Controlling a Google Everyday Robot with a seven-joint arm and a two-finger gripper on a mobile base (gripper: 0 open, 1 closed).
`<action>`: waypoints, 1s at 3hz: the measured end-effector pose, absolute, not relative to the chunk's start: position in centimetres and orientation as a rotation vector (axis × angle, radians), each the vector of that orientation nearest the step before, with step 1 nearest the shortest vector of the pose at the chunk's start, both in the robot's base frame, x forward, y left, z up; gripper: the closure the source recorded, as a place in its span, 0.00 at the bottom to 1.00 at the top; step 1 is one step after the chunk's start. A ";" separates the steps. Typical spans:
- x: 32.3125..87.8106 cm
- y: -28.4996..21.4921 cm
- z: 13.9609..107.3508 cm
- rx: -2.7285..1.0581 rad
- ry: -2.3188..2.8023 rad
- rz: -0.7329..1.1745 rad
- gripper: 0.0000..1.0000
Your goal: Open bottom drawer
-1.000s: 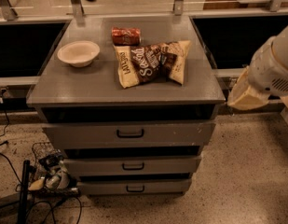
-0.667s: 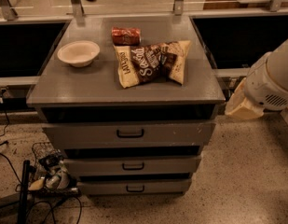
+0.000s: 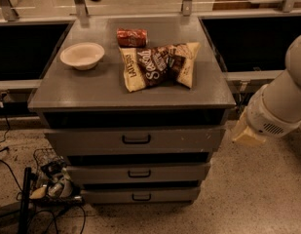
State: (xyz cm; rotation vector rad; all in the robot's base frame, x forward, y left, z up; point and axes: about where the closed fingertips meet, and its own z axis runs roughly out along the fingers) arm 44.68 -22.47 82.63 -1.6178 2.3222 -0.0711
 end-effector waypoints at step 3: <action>43.7 -22.6 74.0 -1.765 2.452 0.026 1.00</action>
Offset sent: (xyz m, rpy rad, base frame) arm -0.0124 -0.0036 -0.1199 -0.1107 0.2853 0.0545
